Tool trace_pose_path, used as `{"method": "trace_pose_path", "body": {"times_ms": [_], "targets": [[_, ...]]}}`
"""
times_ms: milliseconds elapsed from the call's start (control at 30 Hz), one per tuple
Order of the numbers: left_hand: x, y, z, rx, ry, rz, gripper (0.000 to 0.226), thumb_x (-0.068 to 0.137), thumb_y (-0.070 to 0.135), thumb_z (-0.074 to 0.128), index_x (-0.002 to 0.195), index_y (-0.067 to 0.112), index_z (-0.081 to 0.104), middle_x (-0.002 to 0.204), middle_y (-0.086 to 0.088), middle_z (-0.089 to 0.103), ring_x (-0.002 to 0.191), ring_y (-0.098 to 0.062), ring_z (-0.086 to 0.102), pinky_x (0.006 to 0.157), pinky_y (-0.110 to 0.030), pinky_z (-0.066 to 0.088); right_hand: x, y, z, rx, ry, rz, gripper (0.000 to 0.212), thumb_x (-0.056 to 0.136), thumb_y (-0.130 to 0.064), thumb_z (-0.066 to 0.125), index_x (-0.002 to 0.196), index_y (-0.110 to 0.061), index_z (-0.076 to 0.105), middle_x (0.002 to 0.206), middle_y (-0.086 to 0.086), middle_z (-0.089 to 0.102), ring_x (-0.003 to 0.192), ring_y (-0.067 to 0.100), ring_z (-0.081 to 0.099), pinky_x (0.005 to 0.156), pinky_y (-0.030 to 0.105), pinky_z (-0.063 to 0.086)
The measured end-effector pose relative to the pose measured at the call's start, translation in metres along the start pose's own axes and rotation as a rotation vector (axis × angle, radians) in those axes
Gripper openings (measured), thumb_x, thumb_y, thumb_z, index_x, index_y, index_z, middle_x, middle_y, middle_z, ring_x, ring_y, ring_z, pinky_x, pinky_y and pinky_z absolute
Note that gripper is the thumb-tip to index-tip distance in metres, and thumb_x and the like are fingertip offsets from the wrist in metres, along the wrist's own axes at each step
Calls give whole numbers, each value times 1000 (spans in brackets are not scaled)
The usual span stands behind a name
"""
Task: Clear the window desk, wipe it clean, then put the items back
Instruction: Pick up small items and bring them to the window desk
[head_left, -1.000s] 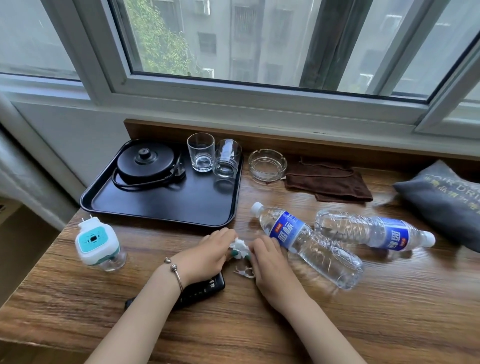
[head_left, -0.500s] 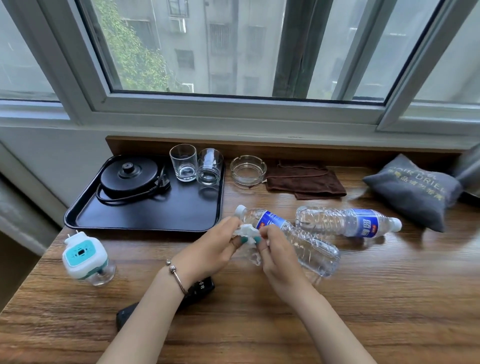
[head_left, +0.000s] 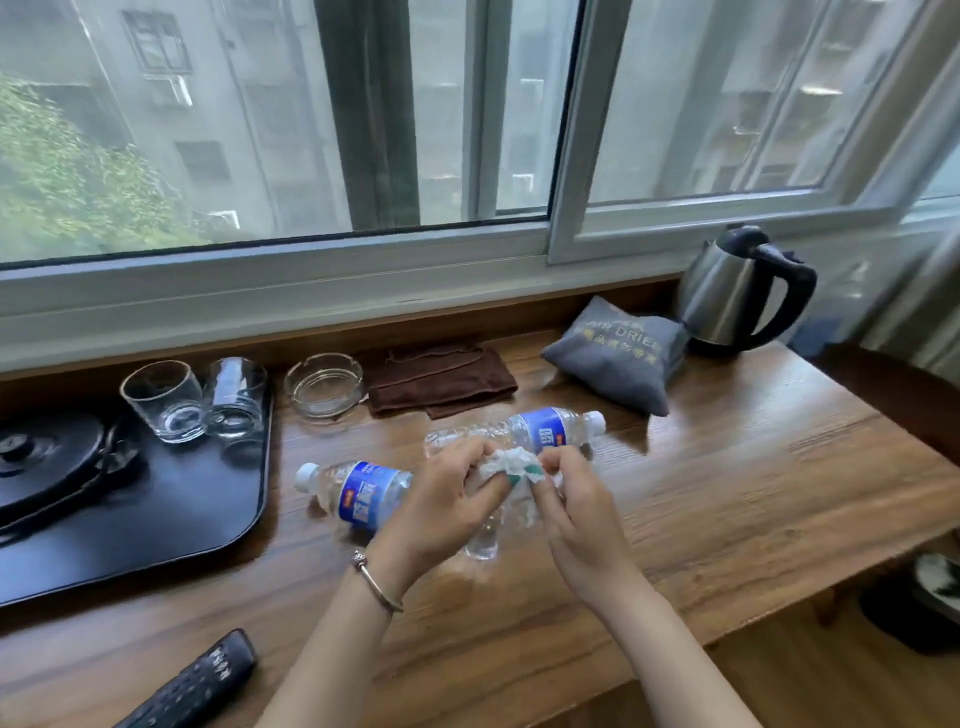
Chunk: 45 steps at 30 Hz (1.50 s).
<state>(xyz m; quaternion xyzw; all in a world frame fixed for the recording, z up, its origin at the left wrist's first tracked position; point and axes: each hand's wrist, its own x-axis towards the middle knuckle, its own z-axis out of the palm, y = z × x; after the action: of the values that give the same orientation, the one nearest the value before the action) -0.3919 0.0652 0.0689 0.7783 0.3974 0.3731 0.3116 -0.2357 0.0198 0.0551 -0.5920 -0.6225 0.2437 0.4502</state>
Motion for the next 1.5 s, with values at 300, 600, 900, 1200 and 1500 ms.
{"method": "trace_pose_path", "body": {"times_ms": [300, 600, 900, 1200, 1500], "targets": [[76, 78, 136, -167, -174, 118, 13, 93, 27, 60, 101, 17, 63, 85, 2, 62, 72, -10, 54, 66, -26, 44, -5, 62, -138, -5, 278, 75, 15, 101, -14, 51, 95, -27, 54, 78, -5, 55, 62, 4, 49, 58, 12, 37], [135, 161, 294, -215, -324, 223, 10, 94, 25, 59, 93, 15, 60, 77, 2, 56, 64, -11, 47, 60, -33, 41, -25, 137, -291, -17, 453, 156, 7, 102, -20, 49, 99, -24, 54, 84, -6, 59, 70, -3, 57, 58, 8, 41], [169, 230, 443, -298, -490, 252, 18, 95, 24, 57, 83, 10, 54, 70, 3, 55, 60, -3, 46, 54, -16, 34, -59, 212, -419, -169, 634, 324, 11, 103, -25, 47, 98, -20, 54, 86, -2, 59, 72, 5, 53, 62, 13, 40], [232, 279, 586, -405, -687, 226, 11, 95, 25, 56, 106, 24, 56, 85, 8, 61, 70, -2, 56, 60, -15, 45, -55, 299, -534, -199, 770, 452, 10, 104, -27, 46, 96, -24, 53, 87, -3, 61, 73, 9, 56, 59, 17, 42], [339, 338, 730, -423, -794, 289, 10, 92, 24, 59, 101, 23, 54, 87, 2, 62, 72, -7, 54, 63, -18, 45, -12, 380, -667, -191, 906, 522, 19, 103, -23, 47, 87, -34, 48, 76, -12, 53, 65, -6, 51, 57, 12, 40]]}}
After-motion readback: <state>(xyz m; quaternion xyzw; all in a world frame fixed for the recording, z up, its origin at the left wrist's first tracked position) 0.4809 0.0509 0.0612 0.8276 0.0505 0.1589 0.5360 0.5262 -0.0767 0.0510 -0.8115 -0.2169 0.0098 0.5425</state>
